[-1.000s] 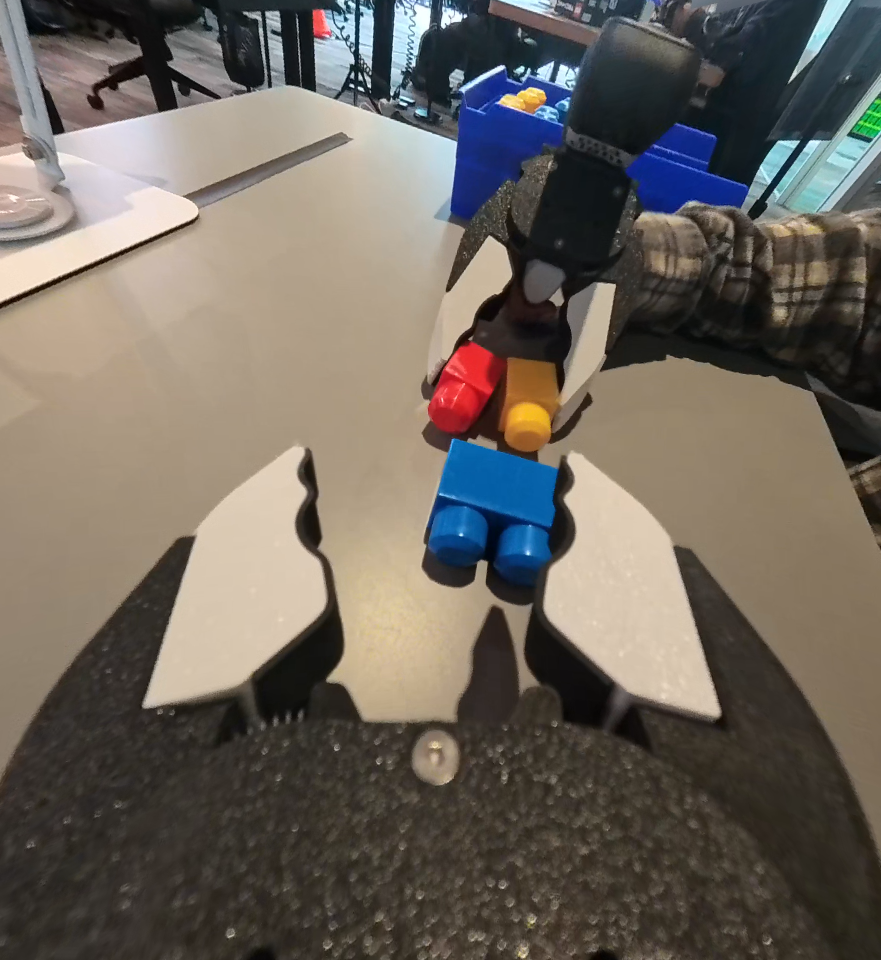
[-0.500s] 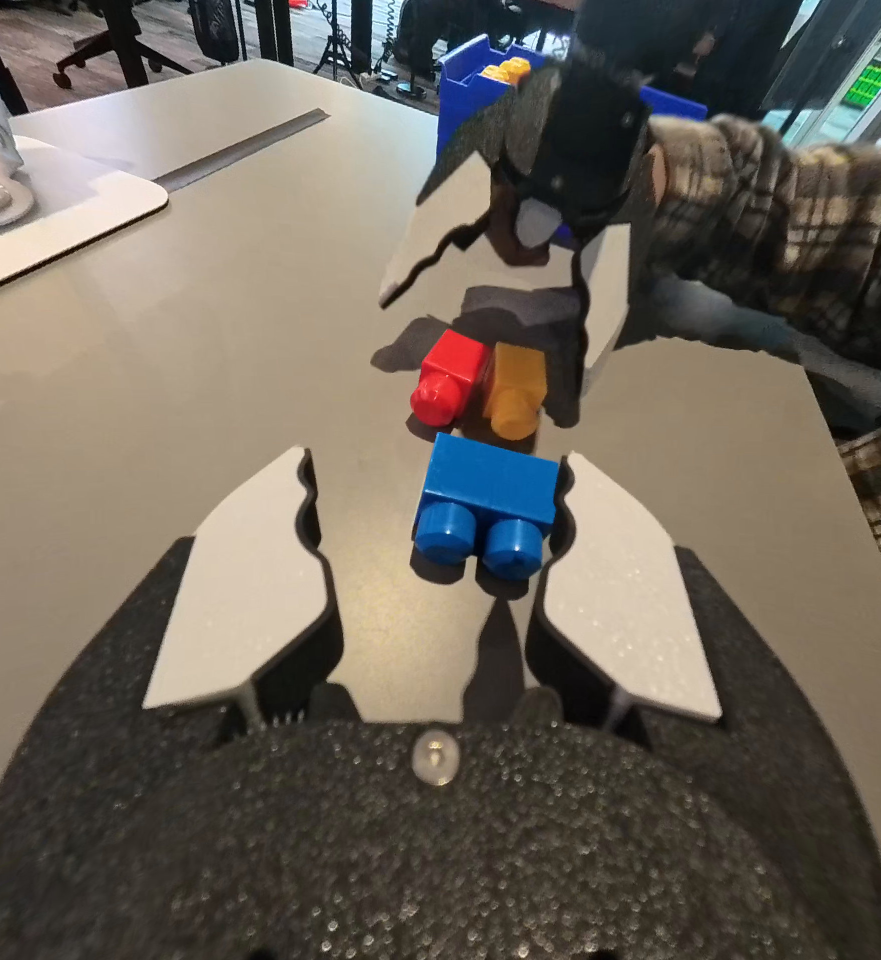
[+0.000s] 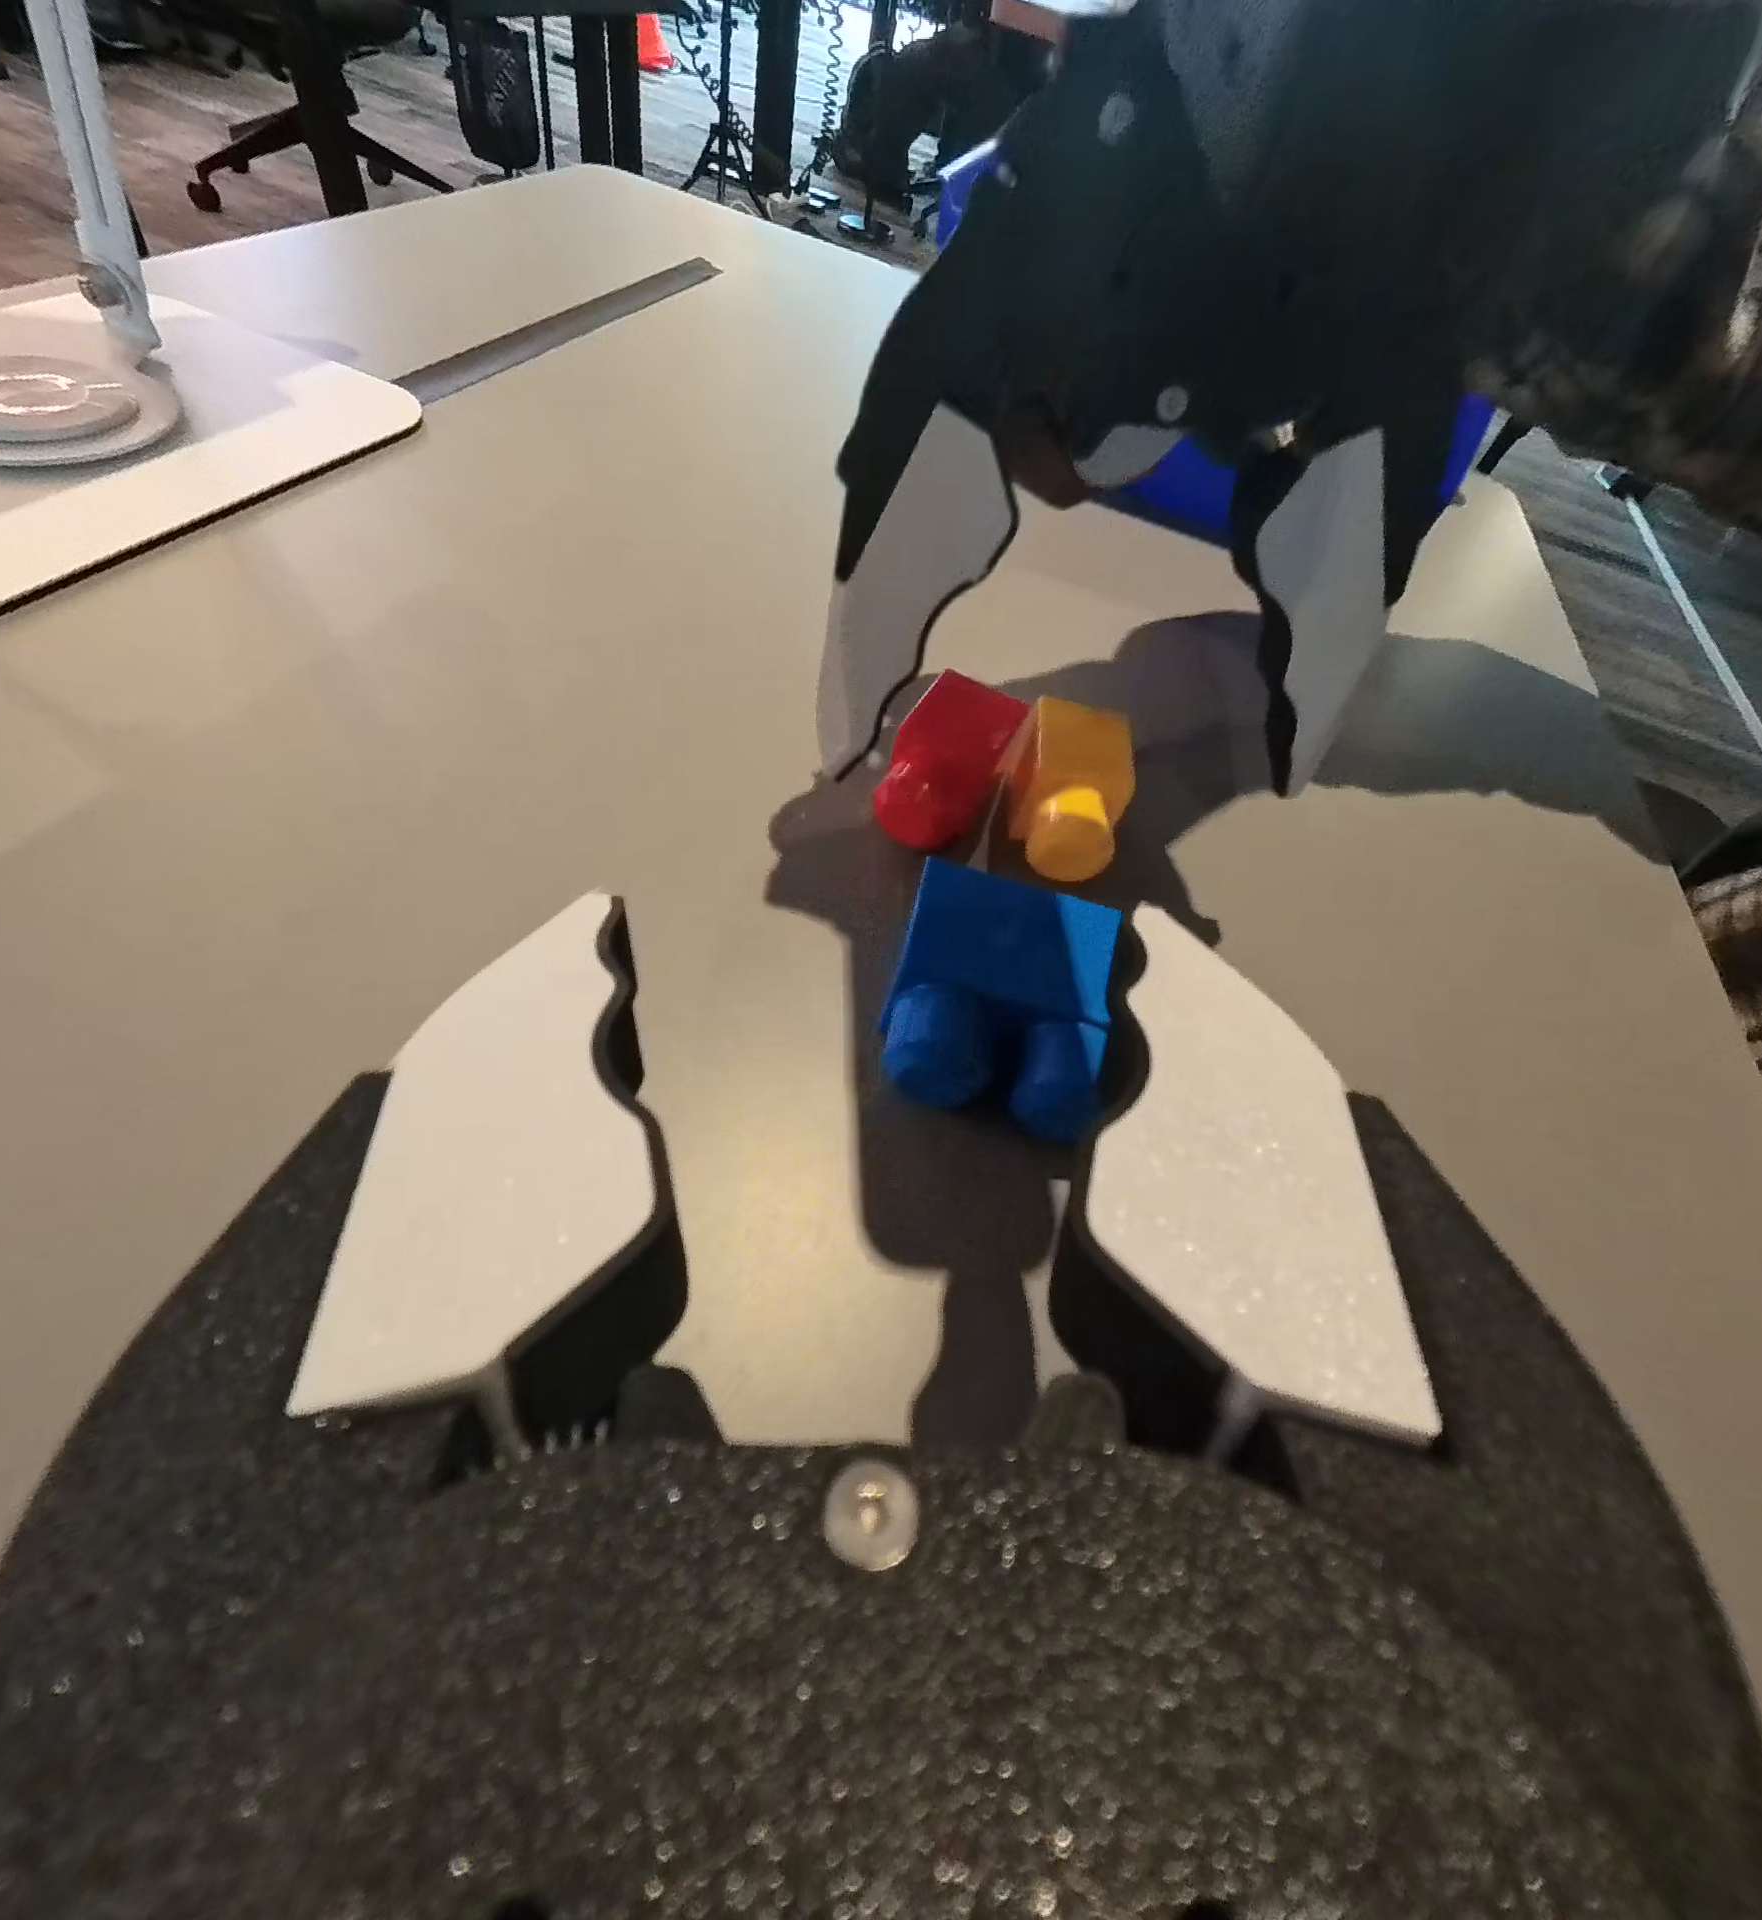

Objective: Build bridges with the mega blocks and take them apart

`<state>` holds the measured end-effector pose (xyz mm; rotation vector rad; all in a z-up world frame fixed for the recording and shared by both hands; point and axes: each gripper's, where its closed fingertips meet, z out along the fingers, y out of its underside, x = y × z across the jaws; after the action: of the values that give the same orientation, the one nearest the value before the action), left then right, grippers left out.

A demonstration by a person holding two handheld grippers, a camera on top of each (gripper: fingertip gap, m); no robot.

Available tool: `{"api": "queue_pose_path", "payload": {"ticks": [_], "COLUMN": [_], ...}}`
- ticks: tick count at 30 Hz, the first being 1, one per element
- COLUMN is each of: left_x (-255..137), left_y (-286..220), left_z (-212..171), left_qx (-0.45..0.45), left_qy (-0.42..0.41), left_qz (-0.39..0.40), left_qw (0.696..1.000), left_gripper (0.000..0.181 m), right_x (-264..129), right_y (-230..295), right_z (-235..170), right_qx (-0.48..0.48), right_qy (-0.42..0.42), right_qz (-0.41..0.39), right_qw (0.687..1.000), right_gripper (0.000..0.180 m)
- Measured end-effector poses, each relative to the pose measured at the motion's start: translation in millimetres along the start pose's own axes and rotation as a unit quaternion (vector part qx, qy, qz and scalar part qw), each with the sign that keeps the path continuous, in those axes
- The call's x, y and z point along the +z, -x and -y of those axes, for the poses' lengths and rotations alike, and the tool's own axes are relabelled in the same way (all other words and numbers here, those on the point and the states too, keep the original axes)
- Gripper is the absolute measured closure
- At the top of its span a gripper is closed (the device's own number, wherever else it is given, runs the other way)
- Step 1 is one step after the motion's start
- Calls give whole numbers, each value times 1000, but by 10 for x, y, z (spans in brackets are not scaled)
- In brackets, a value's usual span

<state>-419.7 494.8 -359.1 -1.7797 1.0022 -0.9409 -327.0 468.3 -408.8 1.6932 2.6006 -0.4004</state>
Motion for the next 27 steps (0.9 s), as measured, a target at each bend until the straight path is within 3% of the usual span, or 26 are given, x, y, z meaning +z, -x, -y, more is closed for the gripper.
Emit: {"api": "queue_pose_path", "payload": {"ticks": [18,23,27], "left_x": [-8,-24,-62], "left_y": [42,47,68], "left_z": [-15,-15,29], "left_qx": [-5,-5,-1], "left_qy": [6,5,-3], "left_qz": [12,13,23], "left_qw": [1000,1000,1000], "left_gripper": [93,93,94], "right_x": [78,-135,-469], "right_y": [247,77,-73], "right_z": [-53,-37,-253], "right_qx": [-12,15,89], "right_qy": [30,-18,-147], "right_qz": [43,-21,-124], "right_qw": [999,1000,977], "right_gripper": [61,49,57]}}
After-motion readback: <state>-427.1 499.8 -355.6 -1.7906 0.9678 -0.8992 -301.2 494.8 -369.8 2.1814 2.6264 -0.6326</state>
